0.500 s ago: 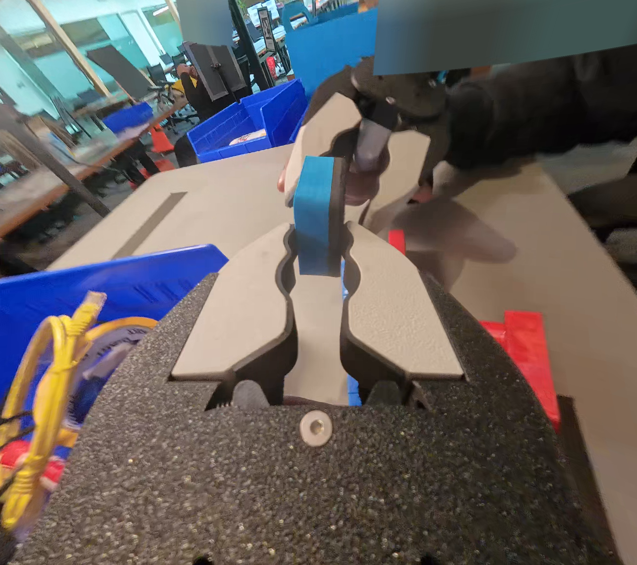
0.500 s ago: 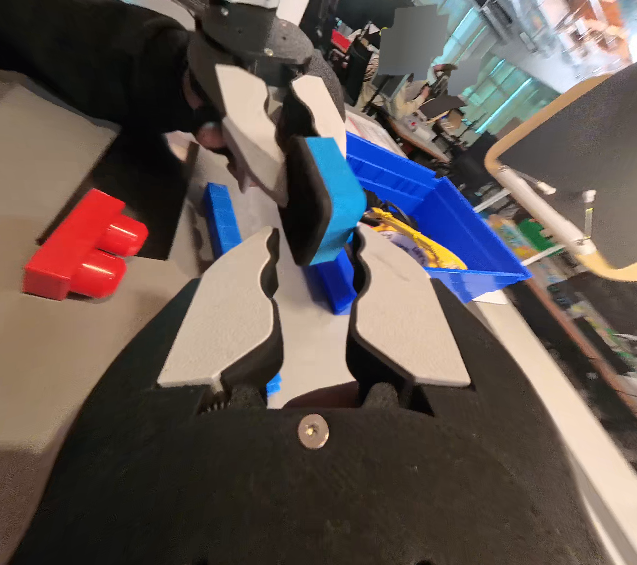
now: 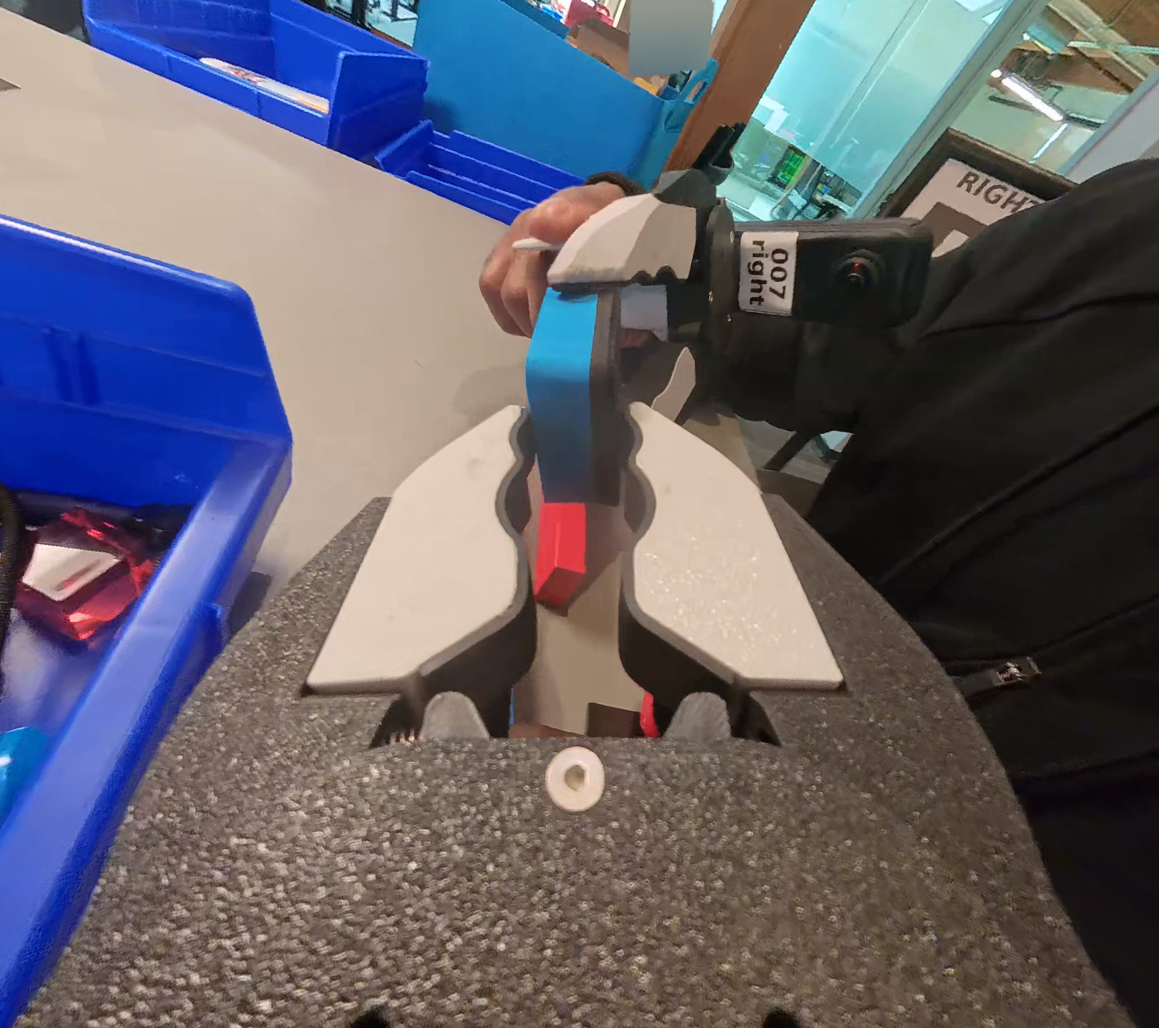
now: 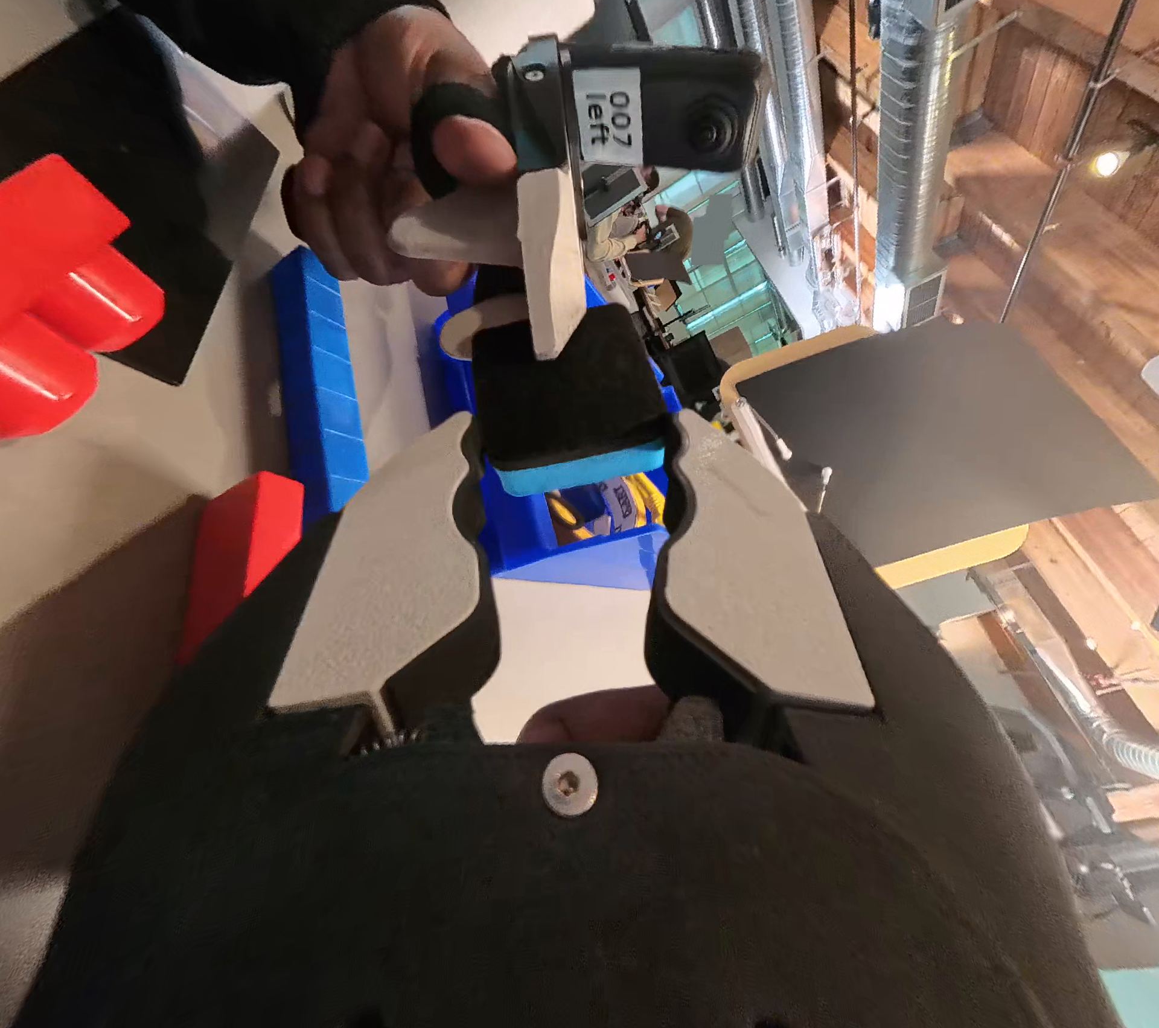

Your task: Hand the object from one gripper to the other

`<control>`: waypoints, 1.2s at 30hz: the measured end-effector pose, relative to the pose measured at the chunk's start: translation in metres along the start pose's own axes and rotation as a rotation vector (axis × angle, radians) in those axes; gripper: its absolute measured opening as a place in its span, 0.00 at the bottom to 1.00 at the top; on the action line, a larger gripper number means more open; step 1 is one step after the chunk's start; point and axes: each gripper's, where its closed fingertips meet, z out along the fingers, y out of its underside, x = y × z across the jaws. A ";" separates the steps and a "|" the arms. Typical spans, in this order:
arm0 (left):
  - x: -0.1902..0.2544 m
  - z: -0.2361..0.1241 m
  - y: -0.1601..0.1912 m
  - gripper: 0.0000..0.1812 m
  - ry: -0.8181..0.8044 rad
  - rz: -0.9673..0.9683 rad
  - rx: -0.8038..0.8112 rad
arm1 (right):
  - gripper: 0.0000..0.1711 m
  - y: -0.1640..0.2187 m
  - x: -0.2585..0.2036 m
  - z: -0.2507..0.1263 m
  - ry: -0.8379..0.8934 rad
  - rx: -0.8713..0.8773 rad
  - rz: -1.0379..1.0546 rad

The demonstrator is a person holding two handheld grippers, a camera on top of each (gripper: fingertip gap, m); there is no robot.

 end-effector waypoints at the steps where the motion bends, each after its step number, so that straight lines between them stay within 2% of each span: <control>1: -0.003 0.000 -0.002 0.20 -0.030 0.034 0.011 | 0.32 0.003 0.001 0.001 -0.009 -0.020 0.031; 2: -0.008 -0.001 -0.005 0.27 -0.075 0.088 0.023 | 0.32 0.006 0.003 0.001 -0.014 -0.031 0.076; 4: -0.013 -0.004 -0.011 0.34 -0.166 0.258 0.045 | 0.32 0.011 0.008 0.001 -0.031 -0.039 0.189; 8: -0.010 -0.009 -0.021 0.37 -0.294 0.599 0.061 | 0.32 0.014 0.009 0.000 -0.117 -0.022 0.447; 11: 0.001 -0.006 -0.019 0.36 -0.274 0.712 0.064 | 0.32 0.009 0.006 -0.001 -0.179 0.040 0.574; 15: -0.003 -0.001 -0.011 0.35 -0.280 0.725 0.019 | 0.32 0.001 0.001 -0.003 -0.238 0.091 0.644; 17: -0.003 0.000 -0.008 0.30 -0.267 0.725 0.017 | 0.32 0.001 0.002 -0.003 -0.231 0.092 0.637; 20: -0.007 0.002 -0.004 0.30 -0.263 0.667 -0.017 | 0.32 0.000 0.006 -0.005 -0.190 0.120 0.599; 27: -0.019 -0.004 -0.009 0.30 -0.222 0.330 0.031 | 0.44 0.013 0.006 -0.004 -0.024 0.038 0.225; 30: -0.017 0.000 -0.003 0.30 -0.183 0.249 0.004 | 0.44 0.011 0.006 -0.002 0.030 0.012 0.080; 32: -0.015 0.005 0.002 0.30 -0.168 0.232 -0.021 | 0.39 0.011 0.005 -0.002 0.050 -0.001 0.011; 34: -0.013 0.006 0.001 0.30 -0.175 0.253 -0.011 | 0.21 0.016 0.007 -0.001 0.077 -0.032 -0.031; 36: -0.014 0.005 -0.002 0.29 -0.199 0.289 0.000 | 0.20 0.018 0.009 -0.001 0.072 -0.048 -0.017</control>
